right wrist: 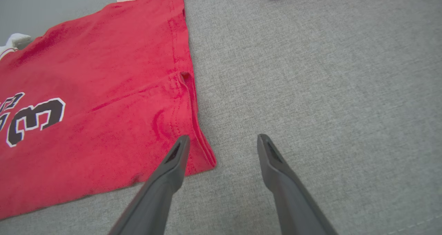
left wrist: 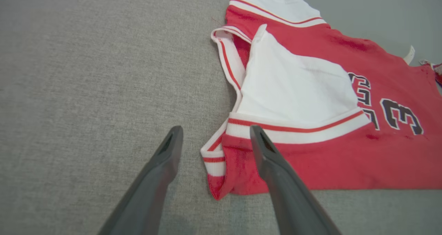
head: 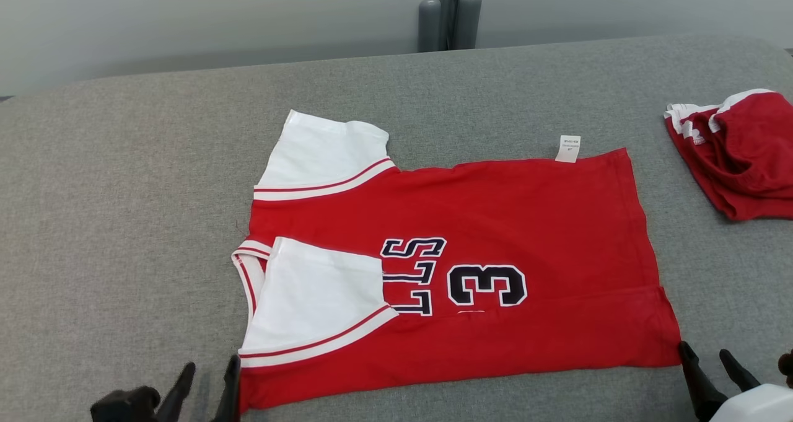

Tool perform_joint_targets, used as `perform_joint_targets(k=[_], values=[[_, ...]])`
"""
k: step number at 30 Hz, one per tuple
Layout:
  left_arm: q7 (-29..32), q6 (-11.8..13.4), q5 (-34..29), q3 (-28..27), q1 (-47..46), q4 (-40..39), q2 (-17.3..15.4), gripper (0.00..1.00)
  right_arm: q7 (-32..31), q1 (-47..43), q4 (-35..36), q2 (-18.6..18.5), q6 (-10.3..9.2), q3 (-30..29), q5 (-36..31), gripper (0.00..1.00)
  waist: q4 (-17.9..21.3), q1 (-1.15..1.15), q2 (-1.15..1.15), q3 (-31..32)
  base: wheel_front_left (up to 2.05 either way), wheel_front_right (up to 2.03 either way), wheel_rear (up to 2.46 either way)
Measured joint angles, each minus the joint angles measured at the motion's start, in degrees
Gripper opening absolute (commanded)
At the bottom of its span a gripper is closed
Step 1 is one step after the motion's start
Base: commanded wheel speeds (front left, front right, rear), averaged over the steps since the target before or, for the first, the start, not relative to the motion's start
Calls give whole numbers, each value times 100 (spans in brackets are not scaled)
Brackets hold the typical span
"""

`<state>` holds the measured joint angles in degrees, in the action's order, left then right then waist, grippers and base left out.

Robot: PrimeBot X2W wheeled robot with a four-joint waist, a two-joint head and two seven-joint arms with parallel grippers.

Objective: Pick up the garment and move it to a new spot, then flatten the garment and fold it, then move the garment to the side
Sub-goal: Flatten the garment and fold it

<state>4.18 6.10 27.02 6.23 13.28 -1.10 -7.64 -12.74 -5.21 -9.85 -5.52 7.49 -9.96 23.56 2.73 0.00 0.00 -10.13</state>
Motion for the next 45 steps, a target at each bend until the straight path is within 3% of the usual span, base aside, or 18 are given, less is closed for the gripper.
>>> perform_joint_targets(k=[6,11,13,14,19,34,42,43,45], values=[[232,-27,-275,7,-737,-333,-390,100,205,214,250,-111,0,-22,-56,100,104,0,0,6,0,0,0],[571,-168,-392,125,-1561,-130,-605,100,366,537,386,-265,0,235,-101,100,204,0,0,-58,0,0,0],[675,-259,-445,168,-2040,187,-708,100,407,750,410,-345,0,454,-111,100,261,0,0,-121,0,0,0],[881,-356,-532,324,-3049,988,-659,100,471,1150,390,-439,0,795,-83,100,364,0,0,-314,0,0,0],[881,-243,-664,375,-4571,2268,-491,100,523,1655,325,-537,0,1250,58,100,474,0,0,-746,0,0,0],[891,-219,-1093,702,-6737,4823,-604,100,750,2585,256,-891,0,1998,316,100,1022,0,0,-1751,0,0,0],[992,-198,-1088,779,-7110,5547,-572,100,856,2643,433,-1022,0,2120,366,100,1161,0,0,-1782,0,0,0],[991,-194,-1091,794,-7134,5606,-561,95,857,2644,471,-1042,0,2124,366,100,1170,0,0,-1771,0,0,0],[989,-186,-1091,816,-7173,5728,-543,42,860,2648,567,-1068,0,2138,366,100,1184,0,0,-1750,0,0,0]])
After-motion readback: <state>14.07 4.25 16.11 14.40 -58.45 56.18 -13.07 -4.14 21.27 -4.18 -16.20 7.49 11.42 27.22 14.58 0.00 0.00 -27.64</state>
